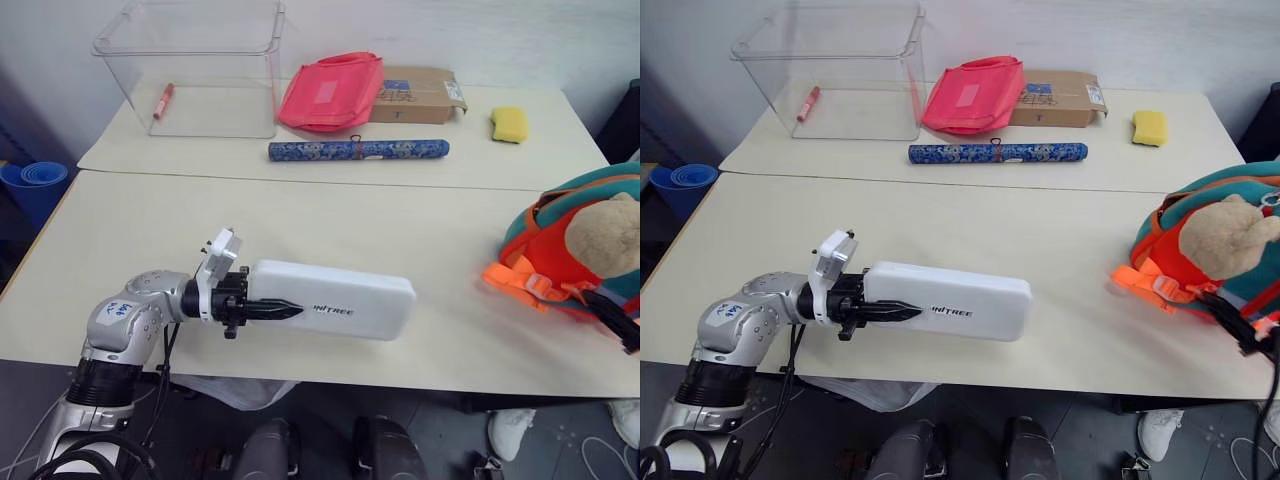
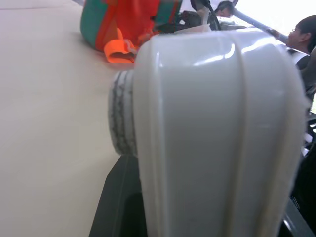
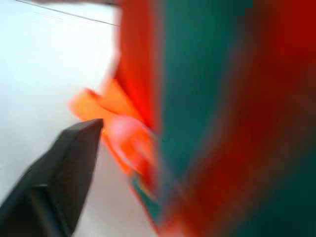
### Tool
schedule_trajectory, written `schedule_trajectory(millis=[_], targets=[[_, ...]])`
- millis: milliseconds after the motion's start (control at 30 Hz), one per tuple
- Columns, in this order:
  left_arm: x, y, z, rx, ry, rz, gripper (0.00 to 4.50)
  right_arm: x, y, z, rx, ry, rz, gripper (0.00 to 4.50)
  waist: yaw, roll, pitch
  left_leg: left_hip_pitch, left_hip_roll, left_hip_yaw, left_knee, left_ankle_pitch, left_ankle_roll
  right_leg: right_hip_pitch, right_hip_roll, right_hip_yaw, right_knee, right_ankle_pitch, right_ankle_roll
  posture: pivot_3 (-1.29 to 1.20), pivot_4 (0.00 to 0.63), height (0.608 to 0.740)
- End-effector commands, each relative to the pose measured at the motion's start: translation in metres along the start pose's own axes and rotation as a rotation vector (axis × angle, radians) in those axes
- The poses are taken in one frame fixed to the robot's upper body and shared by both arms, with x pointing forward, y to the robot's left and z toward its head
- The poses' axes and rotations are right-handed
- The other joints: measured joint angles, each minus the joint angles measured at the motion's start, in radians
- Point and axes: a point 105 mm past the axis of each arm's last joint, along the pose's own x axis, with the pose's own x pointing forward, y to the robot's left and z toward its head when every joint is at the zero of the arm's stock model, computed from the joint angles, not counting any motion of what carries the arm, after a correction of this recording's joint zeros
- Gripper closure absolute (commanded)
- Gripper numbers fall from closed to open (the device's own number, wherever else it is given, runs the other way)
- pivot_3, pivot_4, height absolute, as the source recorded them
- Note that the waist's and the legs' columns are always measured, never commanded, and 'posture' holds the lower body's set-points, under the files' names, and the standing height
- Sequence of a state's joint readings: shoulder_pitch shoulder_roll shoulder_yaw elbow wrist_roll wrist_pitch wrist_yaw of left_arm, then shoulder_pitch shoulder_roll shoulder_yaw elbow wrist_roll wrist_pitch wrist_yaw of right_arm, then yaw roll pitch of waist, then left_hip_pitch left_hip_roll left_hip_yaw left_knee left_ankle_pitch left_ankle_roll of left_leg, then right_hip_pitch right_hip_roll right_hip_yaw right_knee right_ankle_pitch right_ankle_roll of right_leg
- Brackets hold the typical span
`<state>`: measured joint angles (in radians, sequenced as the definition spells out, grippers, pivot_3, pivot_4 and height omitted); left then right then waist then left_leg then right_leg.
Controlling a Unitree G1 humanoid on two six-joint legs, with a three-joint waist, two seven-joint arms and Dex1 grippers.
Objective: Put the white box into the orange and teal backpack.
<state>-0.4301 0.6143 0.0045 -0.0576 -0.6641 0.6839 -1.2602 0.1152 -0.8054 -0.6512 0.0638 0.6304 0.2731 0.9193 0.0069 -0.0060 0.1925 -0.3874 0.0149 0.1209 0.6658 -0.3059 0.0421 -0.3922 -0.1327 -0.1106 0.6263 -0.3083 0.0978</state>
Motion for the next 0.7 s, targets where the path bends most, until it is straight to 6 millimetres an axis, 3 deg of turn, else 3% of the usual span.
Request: schedule_trajectory(millis=[33,167,300,367,500,567,700], targets=[[-0.005,0.004,0.020,0.075,-0.050,0.025,3.24,0.025,0.015,0.014,-0.043,-0.065,0.065,1.74,-0.003,0.000,0.000,0.000,0.000,0.000,0.000,0.000,0.000,0.000,0.000,0.000,0.000,0.000,0.000,0.00,0.150,0.740],[-0.008,0.004,0.020,0.074,-0.069,0.057,3.24,0.046,0.029,0.014,-0.046,-0.109,0.111,3.10,-0.007,0.000,0.000,0.000,0.000,0.000,0.000,0.000,0.000,0.000,0.000,0.000,0.000,0.000,0.001,0.00,0.150,0.740],[-0.023,0.004,0.016,0.034,-0.083,0.118,3.24,0.071,0.073,0.026,-0.018,-0.177,0.271,4.34,-0.017,0.000,0.000,0.000,0.001,0.001,0.000,0.001,-0.001,0.000,0.001,0.000,0.001,0.000,0.001,0.00,0.150,0.740],[-0.033,0.005,0.012,0.011,-0.085,0.154,3.24,0.080,0.100,0.034,0.003,-0.207,0.368,4.43,-0.026,0.000,0.000,0.000,0.001,0.001,0.000,0.001,-0.002,0.000,0.001,0.001,0.001,0.000,0.001,0.00,0.150,0.740],[-0.062,0.015,0.006,-0.045,-0.113,0.268,3.24,0.092,0.172,0.056,0.085,-0.273,0.641,4.43,-0.036,0.000,0.000,0.000,0.001,0.000,0.000,0.001,-0.002,-0.001,0.001,0.000,0.001,0.000,0.001,0.00,0.150,0.740],[-0.075,0.019,0.003,-0.066,-0.136,0.328,3.24,0.088,0.208,0.065,0.129,-0.288,0.787,4.43,-0.038,0.000,0.000,0.000,0.002,0.000,-0.001,0.001,-0.003,-0.002,0.001,0.000,0.001,0.000,0.000,0.00,0.150,0.740],[-0.089,0.019,0.006,-0.062,-0.169,0.398,3.24,0.061,0.255,0.073,0.246,-0.233,1.057,4.43,-0.034,0.000,0.000,-0.002,0.002,-0.001,-0.003,0.001,-0.004,-0.003,0.002,-0.001,0.002,0.000,0.000,0.00,0.150,0.740]])
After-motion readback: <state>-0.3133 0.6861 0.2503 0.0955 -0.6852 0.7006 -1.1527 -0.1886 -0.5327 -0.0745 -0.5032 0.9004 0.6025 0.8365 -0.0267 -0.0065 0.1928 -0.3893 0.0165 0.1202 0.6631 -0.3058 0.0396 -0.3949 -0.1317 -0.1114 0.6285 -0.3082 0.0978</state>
